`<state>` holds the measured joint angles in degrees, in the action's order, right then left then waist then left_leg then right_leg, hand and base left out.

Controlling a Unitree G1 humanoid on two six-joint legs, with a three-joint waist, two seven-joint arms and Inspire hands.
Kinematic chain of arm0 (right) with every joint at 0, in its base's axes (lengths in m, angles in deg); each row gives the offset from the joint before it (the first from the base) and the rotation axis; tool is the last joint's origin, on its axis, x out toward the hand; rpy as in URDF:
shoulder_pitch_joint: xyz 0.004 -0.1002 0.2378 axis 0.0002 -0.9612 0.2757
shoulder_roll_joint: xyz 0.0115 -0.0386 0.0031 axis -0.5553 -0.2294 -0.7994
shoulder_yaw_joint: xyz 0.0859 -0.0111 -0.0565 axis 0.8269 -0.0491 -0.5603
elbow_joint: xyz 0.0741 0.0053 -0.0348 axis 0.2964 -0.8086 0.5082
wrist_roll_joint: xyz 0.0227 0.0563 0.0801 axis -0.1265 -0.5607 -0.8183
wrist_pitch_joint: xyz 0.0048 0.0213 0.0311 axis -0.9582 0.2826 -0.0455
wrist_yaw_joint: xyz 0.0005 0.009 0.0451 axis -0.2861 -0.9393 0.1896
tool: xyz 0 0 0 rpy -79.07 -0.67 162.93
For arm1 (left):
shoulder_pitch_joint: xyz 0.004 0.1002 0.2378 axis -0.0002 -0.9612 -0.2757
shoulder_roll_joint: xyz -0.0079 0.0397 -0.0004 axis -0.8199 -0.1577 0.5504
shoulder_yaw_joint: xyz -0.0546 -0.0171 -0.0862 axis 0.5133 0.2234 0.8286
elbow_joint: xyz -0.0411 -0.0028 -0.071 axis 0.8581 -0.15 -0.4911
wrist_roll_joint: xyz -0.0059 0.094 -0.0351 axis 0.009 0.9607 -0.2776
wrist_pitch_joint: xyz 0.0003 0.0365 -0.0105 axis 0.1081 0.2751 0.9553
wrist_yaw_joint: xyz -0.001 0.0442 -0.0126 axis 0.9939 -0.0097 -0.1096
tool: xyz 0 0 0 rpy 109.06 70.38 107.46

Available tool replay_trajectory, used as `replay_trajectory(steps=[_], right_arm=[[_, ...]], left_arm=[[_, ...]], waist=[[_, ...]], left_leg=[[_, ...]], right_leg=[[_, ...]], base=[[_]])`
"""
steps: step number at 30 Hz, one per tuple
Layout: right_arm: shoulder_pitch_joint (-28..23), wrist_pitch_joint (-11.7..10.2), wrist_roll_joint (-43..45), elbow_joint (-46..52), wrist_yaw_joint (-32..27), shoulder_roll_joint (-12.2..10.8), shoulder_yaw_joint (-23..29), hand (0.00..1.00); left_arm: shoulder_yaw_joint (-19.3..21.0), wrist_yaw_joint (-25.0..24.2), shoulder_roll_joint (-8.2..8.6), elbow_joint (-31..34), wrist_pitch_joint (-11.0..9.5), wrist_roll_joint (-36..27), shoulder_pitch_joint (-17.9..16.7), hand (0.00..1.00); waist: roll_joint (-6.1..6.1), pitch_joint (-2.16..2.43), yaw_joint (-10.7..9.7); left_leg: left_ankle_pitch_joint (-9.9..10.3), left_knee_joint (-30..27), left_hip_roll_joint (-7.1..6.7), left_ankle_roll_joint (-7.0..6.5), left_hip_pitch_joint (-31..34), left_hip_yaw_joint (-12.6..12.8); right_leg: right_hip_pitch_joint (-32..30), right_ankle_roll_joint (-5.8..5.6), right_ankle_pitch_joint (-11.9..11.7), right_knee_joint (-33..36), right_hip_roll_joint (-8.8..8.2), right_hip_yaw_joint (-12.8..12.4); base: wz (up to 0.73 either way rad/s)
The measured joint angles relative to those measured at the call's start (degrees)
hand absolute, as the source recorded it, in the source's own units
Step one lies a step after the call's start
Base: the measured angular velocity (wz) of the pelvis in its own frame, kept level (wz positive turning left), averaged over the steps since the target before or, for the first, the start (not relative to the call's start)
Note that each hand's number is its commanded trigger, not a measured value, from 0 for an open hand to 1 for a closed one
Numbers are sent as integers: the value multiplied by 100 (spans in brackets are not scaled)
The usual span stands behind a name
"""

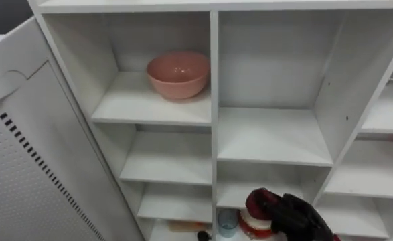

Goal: Arrange fruit in the closet

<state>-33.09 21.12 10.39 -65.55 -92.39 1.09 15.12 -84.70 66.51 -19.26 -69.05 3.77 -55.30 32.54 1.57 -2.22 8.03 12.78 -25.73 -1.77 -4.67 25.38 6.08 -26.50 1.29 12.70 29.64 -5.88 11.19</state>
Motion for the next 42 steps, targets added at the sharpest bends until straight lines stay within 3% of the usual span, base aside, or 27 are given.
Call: replay_trajectory(steps=[9, 14, 18, 24, 28, 31, 42], right_arm=[[190, 5, -2436, -482, -58, 21, 229, 100], [564, 23, -3380, -729, -38, 176, 341, 100], [1150, 55, -4000, -1197, 108, 348, 628, 100], [1580, 57, -4224, -1221, 199, 673, 756, 100], [1813, 119, -4365, -1219, 199, 800, 894, 100], [1969, 113, -4480, -1217, 158, 923, 917, 100], [2427, -73, -4554, -899, -315, 1065, 1127, 100]], left_arm=[[-198, -1, 4, 416, 26, -785, -223, 0], [-372, 7, -2, 559, 44, -888, -218, 0], [-562, 81, 22, 580, 41, -940, -208, 0], [-556, 110, -40, 865, 64, -1053, -246, 0], [-548, 112, -84, 983, 45, -1046, -252, 0], [-545, 129, -154, 1097, 41, -1046, -256, 0], [-540, 289, -281, 1375, -73, -1036, -294, 0]], waist=[[7, -6, 177], [21, -9, 203], [39, -19, 243], [46, -25, 369], [20, -34, 358], [15, -35, 345], [-4, -21, 322]], left_leg=[[-116, -443, 38, 12, 1158, -6], [-159, -527, 17, 4, 1478, 28], [-158, -608, 2, 2, 1655, 25], [-168, -758, -20, -12, 2053, -3], [-170, -855, -118, -19, 2230, 8], [-158, -1060, -118, -33, 2429, 8], [-85, -1424, -89, -50, 2740, -5]], right_leg=[[-1129, 140, -4, 367, -37, 19], [-1461, 163, 4, 531, -115, 62], [-1618, 179, 46, 644, -180, 138], [-1986, 204, 105, 846, -263, 225], [-2235, 186, 215, 1124, -382, 159], [-2408, 195, 272, 1310, -414, 157], [-2671, 221, 320, 1598, -427, 148]], base=[[3], [6], [9], [12], [10], [7], [1]])
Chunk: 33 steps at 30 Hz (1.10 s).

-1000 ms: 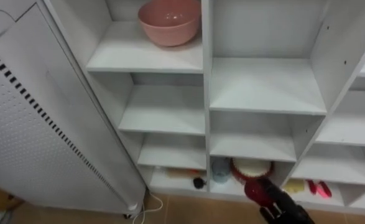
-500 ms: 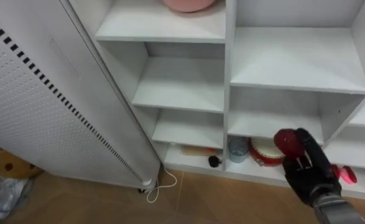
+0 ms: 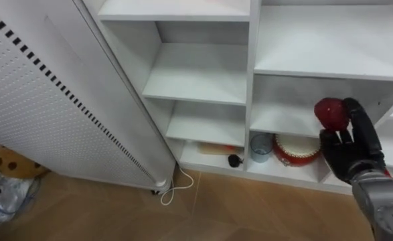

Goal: Arrange fruit in the closet

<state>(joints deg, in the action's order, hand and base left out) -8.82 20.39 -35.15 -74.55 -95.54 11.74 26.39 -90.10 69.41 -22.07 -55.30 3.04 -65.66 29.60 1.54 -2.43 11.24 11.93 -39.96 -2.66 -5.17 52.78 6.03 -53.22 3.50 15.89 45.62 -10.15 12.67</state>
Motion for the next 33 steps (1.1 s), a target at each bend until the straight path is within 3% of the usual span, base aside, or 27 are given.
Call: replay_trajectory(steps=[2, 3, 5, 6, 21, 29, 33], right_arm=[[47, -64, -10, 51, -125, 17, 42, 100], [49, -94, -18, 101, -213, 40, 50, 71], [65, -164, -22, 114, -308, 72, 64, 51], [67, -193, -23, 114, -364, 75, 149, 0], [90, -329, -50, 113, -676, 109, 311, 0], [109, -398, -50, 116, -676, 386, 325, 0], [109, -397, -50, 115, -676, 393, 324, 0]], left_arm=[[-1, 40, -22, 5, -5, 0, 0, 0], [-1, 52, -40, 5, -5, 0, 0, 0], [-1, 54, -45, 9, -5, 0, 0, 0], [-1, 55, -46, 14, -5, -2, 0, 0], [7, 74, -88, 75, -14, 12, -84, 0], [4, 71, -115, 85, -15, 57, -103, 0], [3, 63, -119, 81, -16, 57, -117, 0]], waist=[[2, 1, 6], [3, 2, 5], [3, 2, 6], [3, 2, 14], [32, 19, 48], [48, 29, 165], [48, 29, 169]], left_leg=[[5, -50, 7, -6, 19, -3], [8, -82, 13, -12, 31, -7], [15, -96, 8, -22, 34, -6], [20, -123, 1, -30, 37, -5], [76, -360, 2, -47, 223, 15], [82, -394, -2, -37, 245, 23], [80, -397, -1, -33, 244, 23]], right_leg=[[2, 3, 10, 21, -7, 20], [2, 3, 10, 35, -7, 30], [1, 2, 10, 56, -18, 34], [0, -3, 13, 89, -34, 37], [-201, 21, 59, 342, -80, 12], [-237, 44, 73, 413, -102, 11], [-233, 66, 86, 424, -120, 36]], base=[[0], [3], [5], [4], [0], [0], [0]])
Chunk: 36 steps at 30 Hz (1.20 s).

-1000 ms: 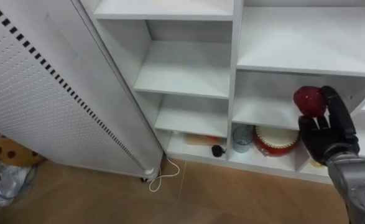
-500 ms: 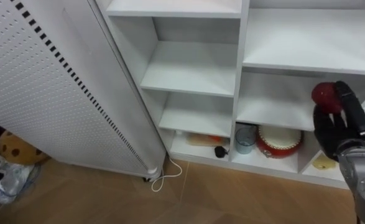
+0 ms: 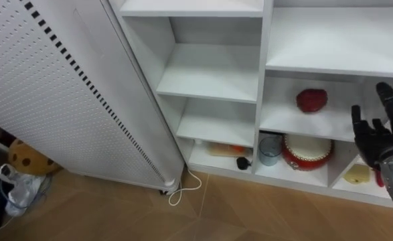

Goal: Arrange fruit in the closet

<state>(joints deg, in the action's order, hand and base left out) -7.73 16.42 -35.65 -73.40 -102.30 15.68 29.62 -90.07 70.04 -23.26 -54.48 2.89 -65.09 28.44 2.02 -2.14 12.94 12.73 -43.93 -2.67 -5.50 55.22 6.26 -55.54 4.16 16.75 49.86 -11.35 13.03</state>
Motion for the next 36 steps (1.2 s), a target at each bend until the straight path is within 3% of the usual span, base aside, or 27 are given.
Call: replay_trajectory(steps=[14, 21, 27, 33, 36], right_arm=[[-2, 30, 4, -43, 146, -2, -4, 0], [-89, 264, 7, -608, 509, -3, -86, 0], [-543, 476, 207, -1208, 1188, 7, -446, 0], [-1533, 706, 598, -1962, 1787, -3, -807, 0], [-1972, 782, 818, -2092, 1923, -57, -809, 0]], left_arm=[[1, -12, -5, 119, -2, 2, -97, 0], [3, -40, -77, 228, 24, 0, -246, 0], [23, -316, -212, 201, 69, 2, -315, 0], [80, -471, -238, -191, 28, 14, -164, 0], [326, -553, -231, -316, 34, 117, -147, 0]], waist=[[-1, -1, 7], [-10, -7, 24], [-55, -32, 3], [-134, -63, -1], [-137, -64, -15]], left_leg=[[0, 30, -16, -3, -90, -11], [5, 198, 11, 7, -508, -24], [2, 529, 21, 34, -1104, -55], [-5, 868, 34, 44, -1686, -85], [-5, 1038, 38, 43, -1983, -80]], right_leg=[[105, -14, 10, -31, -25, 29], [533, -34, 9, -232, 34, 51], [1135, -65, -21, -589, 99, 101], [1781, -133, -57, -1000, 161, 205], [2078, -171, -92, -1201, 204, 201]], base=[[0], [0], [-1], [1], [-6]])
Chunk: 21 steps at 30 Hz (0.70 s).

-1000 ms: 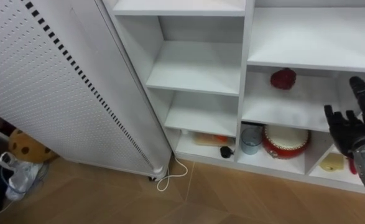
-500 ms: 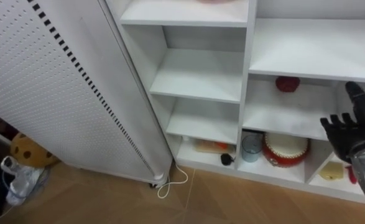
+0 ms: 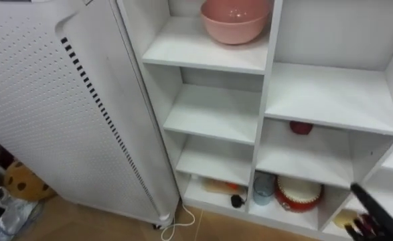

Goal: Arrange fruit in the closet

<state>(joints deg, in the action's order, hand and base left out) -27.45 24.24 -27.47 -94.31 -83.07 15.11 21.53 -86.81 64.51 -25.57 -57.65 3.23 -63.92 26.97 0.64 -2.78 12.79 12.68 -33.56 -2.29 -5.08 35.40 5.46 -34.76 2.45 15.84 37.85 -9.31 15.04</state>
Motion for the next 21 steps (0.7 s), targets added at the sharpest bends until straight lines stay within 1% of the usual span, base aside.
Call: replay_trajectory(steps=[2, 3, 5, 6, 7, 8, 9, 10, 11, 12, 13, 14, 15, 16, 17, 18, 19, 21], right_arm=[[-343, 4, 166, -69, 206, -85, -5, 0], [-421, 5, 247, -102, 251, -112, -18, 0], [-668, -18, 522, -112, 321, -253, -125, 0], [-895, -14, 612, -113, 392, -376, -221, 0], [-1170, -3, 630, -115, 410, -547, -240, 0], [-1307, 3, 645, -118, 407, -630, -262, 0], [-1607, 38, 746, -117, 407, -769, -271, 0], [-1911, 70, 949, -107, 409, -865, -269, 0], [-2050, 67, 1098, -111, 408, -906, -268, 0], [-2352, 66, 1513, -117, 407, -964, -279, 0], [-2591, 66, 2015, -116, 383, -1003, -356, 0], [-2768, 66, 2645, -133, 344, -1031, -439, 0], [-2835, 65, 2913, -172, 338, -1041, -440, 0], [-2973, 66, 3519, -237, 279, -1058, -447, 0], [-3107, 64, 4199, -237, 203, -1078, -454, 0], [-3173, 63, 4496, -233, 140, -1093, -470, 0], [-3266, 62, 5019, -230, 0, -1149, -496, 0], [-3333, 66, 5621, -198, -189, -1255, -542, 0]], left_arm=[[227, -7, 9, -98, 9, 66, 46, 0], [264, -9, 10, -126, 2, 64, 56, 0], [332, -9, 16, -119, 11, 101, 21, 0], [356, -7, 34, -120, 15, 153, -1, 0], [369, -4, 35, -133, 15, 154, 2, 0], [372, 0, 36, -150, 12, 154, 5, 0], [383, 36, 62, -148, 15, 166, -22, 0], [397, 82, 109, -138, -3, 198, -140, 0], [430, 98, 141, -142, -27, 233, -210, 0], [623, 133, 231, -149, -30, 331, -345, 0], [775, 174, 274, -154, -22, 332, -460, 0], [919, 226, 319, -140, -28, 342, -568, 0], [962, 264, 346, -136, -28, 350, -606, 0], [1043, 312, 394, -139, -30, 384, -668, 0], [1059, 357, 416, -140, -36, 470, -717, 0], [1067, 392, 435, -139, -37, 553, -740, 0], [1124, 421, 475, -139, -34, 705, -759, 0], [1221, 424, 515, -128, -49, 854, -755, 0]], waist=[[6, 4, -50], [5, 3, -64], [-1, 14, -156], [-2, 31, -223], [-33, 65, -279], [-49, 77, -294], [-60, 100, -321], [-56, 160, -393], [-60, 184, -440], [-71, 248, -501], [-116, 281, -541], [-146, 279, -632], [-156, 276, -669], [-159, 263, -756], [-186, 262, -801], [-197, 264, -798], [-237, 275, -806], [-278, 275, -812]], left_leg=[[2, 107, 13, 2, -247, -41], [3, 145, 12, 4, -315, -55], [-3, 262, 16, 13, -525, -101], [2, 334, 48, 24, -673, -121], [-7, 432, 55, 41, -823, -176], [-12, 489, 57, 48, -919, -200], [-15, 618, 73, 61, -1145, -239], [-17, 759, 72, 63, -1381, -259], [-18, 840, 66, 63, -1510, -261], [-21, 1016, 62, 64, -1781, -258], [-23, 1176, 51, 66, -2034, -233], [-22, 1305, 48, 70, -2282, -230], [-24, 1365, 50, 74, -2391, -231], [-28, 1481, 50, 84, -2606, -246], [-24, 1529, 56, 93, -2734, -242], [-19, 1566, 56, 101, -2809, -238], [-9, 1650, 54, 115, -2926, -235], [4, 1750, 59, 134, -3031, -233]], right_leg=[[290, -18, -19, -176, 42, 55], [368, -20, -20, -220, 46, 73], [625, -39, -39, -390, 85, 125], [818, -45, -73, -550, 137, 177], [1028, -50, -101, -713, 171, 242], [1138, -56, -112, -800, 191, 265], [1410, -75, -160, -1026, 259, 287], [1677, -99, -194, -1225, 293, 327], [1814, -118, -208, -1324, 301, 337], [2097, -150, -241, -1525, 332, 363], [2320, -170, -254, -1639, 334, 365], [2564, -191, -264, -1786, 359, 373], [2685, -201, -280, -1879, 378, 380], [2917, -220, -311, -2057, 418, 401], [3100, -233, -324, -2185, 451, 388], [3167, -234, -324, -2224, 459, 376], [3274, -240, -321, -2280, 471, 345], [3332, -247, -332, -2385, 514, 275]], base=[[3], [9], [8], [10], [13], [13], [9], [5], [0], [-6], [-10], [-9], [0], [3], [0], [-7], [-9], [-10]])
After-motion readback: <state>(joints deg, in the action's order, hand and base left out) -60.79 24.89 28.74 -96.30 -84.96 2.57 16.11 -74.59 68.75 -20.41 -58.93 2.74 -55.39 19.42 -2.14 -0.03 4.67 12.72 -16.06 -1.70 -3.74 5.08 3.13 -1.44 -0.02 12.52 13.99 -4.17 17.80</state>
